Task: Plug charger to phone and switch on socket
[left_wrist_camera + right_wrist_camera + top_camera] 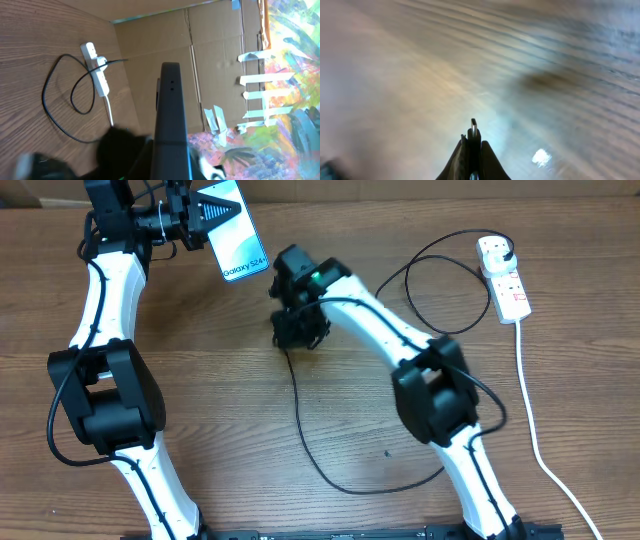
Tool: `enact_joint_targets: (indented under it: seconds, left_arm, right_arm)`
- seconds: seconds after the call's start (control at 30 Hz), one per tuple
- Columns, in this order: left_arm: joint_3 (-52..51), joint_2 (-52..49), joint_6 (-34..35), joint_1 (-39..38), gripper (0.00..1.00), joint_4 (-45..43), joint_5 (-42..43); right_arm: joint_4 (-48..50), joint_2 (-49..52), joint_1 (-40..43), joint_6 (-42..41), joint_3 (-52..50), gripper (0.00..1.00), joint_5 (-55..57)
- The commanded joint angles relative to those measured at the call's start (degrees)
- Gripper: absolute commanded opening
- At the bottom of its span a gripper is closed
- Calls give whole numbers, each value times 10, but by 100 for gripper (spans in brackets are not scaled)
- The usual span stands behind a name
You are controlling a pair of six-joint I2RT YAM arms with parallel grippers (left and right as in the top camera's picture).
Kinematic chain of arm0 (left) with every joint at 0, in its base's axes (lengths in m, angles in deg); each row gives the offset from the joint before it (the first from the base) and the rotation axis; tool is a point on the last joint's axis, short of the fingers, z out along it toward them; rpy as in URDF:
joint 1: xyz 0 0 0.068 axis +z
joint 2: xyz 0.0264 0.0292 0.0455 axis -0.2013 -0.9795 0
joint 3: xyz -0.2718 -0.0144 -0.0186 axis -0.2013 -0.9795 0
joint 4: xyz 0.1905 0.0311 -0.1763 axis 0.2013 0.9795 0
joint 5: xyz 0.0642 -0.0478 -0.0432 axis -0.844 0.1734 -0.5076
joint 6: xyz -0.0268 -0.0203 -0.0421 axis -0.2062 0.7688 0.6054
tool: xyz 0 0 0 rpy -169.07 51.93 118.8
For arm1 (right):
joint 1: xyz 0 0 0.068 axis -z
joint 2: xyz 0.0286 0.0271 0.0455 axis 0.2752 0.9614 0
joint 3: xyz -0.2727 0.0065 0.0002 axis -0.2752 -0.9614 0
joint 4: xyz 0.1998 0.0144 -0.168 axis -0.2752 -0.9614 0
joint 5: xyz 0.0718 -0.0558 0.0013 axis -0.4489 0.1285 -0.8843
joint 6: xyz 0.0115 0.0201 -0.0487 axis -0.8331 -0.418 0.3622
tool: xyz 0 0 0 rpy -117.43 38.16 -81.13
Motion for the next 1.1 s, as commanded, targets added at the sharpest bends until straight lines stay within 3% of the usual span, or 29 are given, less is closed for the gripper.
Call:
enact_joint_targets:
  seconds: [0.0, 0.17, 0.3, 0.67, 1.07]
  left_arm:
    - [8, 1, -3, -4, 4, -2, 16]
    - [8, 1, -11, -4, 4, -2, 16]
    - [8, 1, -14, -4, 4, -2, 16]
    - [8, 1, -28, -11, 4, -2, 16]
    - [8, 1, -26, -19, 4, -2, 7]
  right_arm:
    - [0, -99, 31, 61, 24, 4, -167]
    - [-2, -114, 70, 91, 24, 4, -313]
    - [-2, -114, 86, 103, 23, 4, -357]
    - [10, -114, 86, 102, 23, 4, -411]
    - [51, -114, 86, 17, 23, 4, -410]
